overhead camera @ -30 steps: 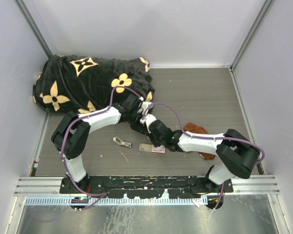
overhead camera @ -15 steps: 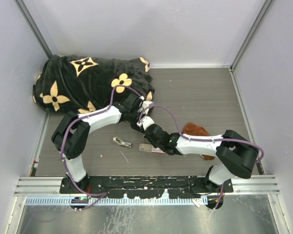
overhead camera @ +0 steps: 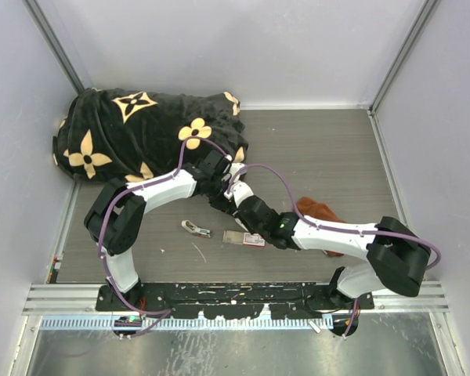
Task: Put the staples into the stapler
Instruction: Pick up the stapler, then place the staple at the center of the board.
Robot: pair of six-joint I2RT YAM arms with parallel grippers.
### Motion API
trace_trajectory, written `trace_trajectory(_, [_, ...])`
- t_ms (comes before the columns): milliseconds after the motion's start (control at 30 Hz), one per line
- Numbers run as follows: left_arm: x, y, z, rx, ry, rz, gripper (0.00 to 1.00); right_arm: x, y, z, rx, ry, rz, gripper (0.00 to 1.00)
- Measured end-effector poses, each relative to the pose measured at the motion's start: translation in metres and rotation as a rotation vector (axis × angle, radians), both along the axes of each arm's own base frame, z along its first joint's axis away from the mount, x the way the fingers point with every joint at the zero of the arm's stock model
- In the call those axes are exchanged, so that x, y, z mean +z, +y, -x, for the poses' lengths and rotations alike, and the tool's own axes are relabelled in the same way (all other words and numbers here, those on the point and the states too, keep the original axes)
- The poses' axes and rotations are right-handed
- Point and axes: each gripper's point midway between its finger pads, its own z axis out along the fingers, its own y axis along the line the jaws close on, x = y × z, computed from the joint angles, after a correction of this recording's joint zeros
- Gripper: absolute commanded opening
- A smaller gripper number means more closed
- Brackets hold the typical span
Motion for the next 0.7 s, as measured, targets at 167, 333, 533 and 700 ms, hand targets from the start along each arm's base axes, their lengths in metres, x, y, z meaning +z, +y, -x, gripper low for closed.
trace_trajectory(167, [-0.001,0.003,-0.004,0.023,-0.016,-0.025,0.66,0.013,-0.011,0.012,-0.018,0.024,-0.016,0.12])
trace_trajectory(333, [0.009,0.006,-0.009,0.054,-0.049,-0.026,0.74,0.015,-0.011,0.038,-0.018,0.07,-0.027,0.11])
trace_trajectory(533, [0.063,0.027,-0.033,0.146,-0.173,0.042,0.78,0.003,-0.007,0.075,-0.001,0.132,0.001,0.11])
trace_trajectory(700, [0.114,0.066,-0.061,0.282,-0.311,0.081,0.82,-0.016,-0.005,0.098,0.006,0.157,0.068,0.11])
